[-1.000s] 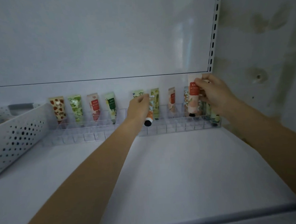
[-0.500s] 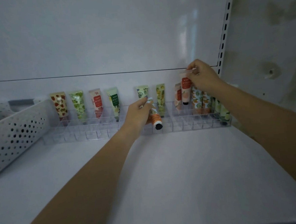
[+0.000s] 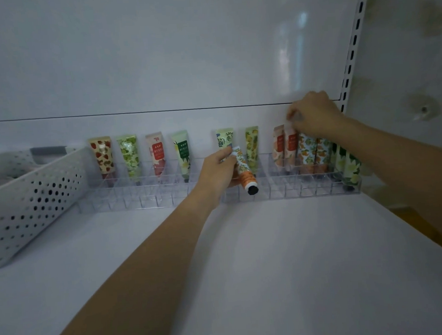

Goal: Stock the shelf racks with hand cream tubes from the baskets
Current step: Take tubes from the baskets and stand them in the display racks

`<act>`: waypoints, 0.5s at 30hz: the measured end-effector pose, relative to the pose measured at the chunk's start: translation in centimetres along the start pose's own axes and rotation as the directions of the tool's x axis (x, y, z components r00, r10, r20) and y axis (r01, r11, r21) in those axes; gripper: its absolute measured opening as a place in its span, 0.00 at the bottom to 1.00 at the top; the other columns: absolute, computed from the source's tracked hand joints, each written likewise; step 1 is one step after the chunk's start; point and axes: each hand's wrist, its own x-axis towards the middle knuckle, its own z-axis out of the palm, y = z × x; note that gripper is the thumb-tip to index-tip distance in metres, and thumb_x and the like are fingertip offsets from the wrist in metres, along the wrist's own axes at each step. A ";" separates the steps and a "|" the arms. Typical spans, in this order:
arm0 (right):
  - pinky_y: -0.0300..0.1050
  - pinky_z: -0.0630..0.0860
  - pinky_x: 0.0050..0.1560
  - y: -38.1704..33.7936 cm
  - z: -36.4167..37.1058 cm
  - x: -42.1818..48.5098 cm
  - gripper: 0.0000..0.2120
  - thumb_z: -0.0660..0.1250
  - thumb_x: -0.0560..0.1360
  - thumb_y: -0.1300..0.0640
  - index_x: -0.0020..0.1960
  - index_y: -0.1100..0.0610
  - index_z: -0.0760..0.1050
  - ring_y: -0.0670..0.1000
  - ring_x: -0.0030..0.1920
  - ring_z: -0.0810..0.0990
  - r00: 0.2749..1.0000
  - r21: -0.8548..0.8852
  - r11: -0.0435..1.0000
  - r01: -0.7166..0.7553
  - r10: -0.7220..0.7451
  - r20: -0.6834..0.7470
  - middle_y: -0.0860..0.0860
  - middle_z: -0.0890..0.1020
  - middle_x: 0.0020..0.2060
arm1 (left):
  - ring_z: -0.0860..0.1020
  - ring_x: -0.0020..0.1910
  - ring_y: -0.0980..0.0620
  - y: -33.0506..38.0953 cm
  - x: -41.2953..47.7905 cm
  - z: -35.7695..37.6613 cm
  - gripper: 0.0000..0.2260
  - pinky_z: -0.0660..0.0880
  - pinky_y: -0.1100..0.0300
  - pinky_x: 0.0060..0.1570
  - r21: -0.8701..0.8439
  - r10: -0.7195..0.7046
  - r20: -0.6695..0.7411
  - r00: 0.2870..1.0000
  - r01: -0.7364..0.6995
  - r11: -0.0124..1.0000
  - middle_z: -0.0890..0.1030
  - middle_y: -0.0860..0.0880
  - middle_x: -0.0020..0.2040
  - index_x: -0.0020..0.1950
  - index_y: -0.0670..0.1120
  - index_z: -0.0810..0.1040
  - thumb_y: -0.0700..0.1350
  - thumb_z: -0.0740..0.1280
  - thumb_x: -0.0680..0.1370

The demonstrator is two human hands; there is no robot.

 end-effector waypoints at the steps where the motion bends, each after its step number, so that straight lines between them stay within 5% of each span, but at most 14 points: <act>1: 0.50 0.68 0.56 -0.6 -0.1 -0.5 0.12 0.60 0.77 0.60 0.59 0.58 0.76 0.59 0.59 0.69 0.992 0.046 0.998 0.038 -0.033 -0.121 0.61 0.73 0.57 | 0.76 0.46 0.49 -0.1 0.0 0.0 0.18 0.77 0.63 0.35 -0.001 -0.005 0.003 1.000 0.005 1.000 0.73 0.40 0.64 0.70 0.43 0.67 0.38 0.58 0.80; 3: 0.44 0.70 0.47 -2.3 -0.3 -1.8 0.10 0.61 0.77 0.58 0.56 0.57 0.75 0.51 0.49 0.73 0.967 0.264 0.955 0.134 -0.067 -0.248 0.58 0.75 0.54 | 0.77 0.48 0.47 -0.2 0.1 -0.1 0.18 0.78 0.61 0.37 -0.007 -0.011 0.014 1.000 0.011 1.000 0.75 0.38 0.62 0.70 0.43 0.67 0.37 0.58 0.80; 6: 0.37 0.75 0.31 -5.4 0.0 -4.8 0.15 0.67 0.73 0.45 0.56 0.49 0.72 0.44 0.38 0.76 0.988 0.628 0.778 -0.002 -0.094 0.120 0.46 0.76 0.46 | 0.78 0.41 0.49 -0.3 0.2 0.0 0.18 0.79 0.60 0.41 0.006 0.019 0.023 1.000 -0.019 1.000 0.77 0.40 0.53 0.70 0.41 0.68 0.38 0.60 0.79; 9: 0.34 0.74 0.35 -6.8 1.4 -7.0 0.23 0.72 0.70 0.48 0.61 0.50 0.70 0.43 0.43 0.77 0.933 0.619 0.781 -0.081 -0.159 0.322 0.43 0.75 0.43 | 0.79 0.35 0.55 -0.4 0.3 0.1 0.18 0.78 0.66 0.36 0.034 0.072 0.015 0.997 -0.072 0.997 0.79 0.42 0.48 0.69 0.41 0.68 0.40 0.62 0.79; 12: 0.32 0.72 0.32 -6.1 1.7 -7.4 0.24 0.69 0.72 0.56 0.67 0.52 0.66 0.43 0.38 0.76 0.961 0.584 0.811 -0.041 -0.128 0.246 0.45 0.76 0.44 | 0.81 0.34 0.57 -0.5 0.4 -0.1 0.17 0.78 0.68 0.37 0.088 0.163 0.052 0.985 -0.168 0.982 0.81 0.43 0.49 0.70 0.46 0.68 0.41 0.60 0.80; 15: 0.35 0.72 0.32 -3.9 0.9 -7.9 0.33 0.65 0.75 0.57 0.74 0.52 0.53 0.46 0.37 0.75 0.993 0.558 0.828 -0.057 -0.013 0.121 0.52 0.75 0.51 | 0.78 0.42 0.55 -1.2 0.5 -0.6 0.18 0.73 0.72 0.43 0.376 0.370 0.134 0.919 -0.392 0.840 0.79 0.48 0.47 0.71 0.48 0.66 0.43 0.58 0.81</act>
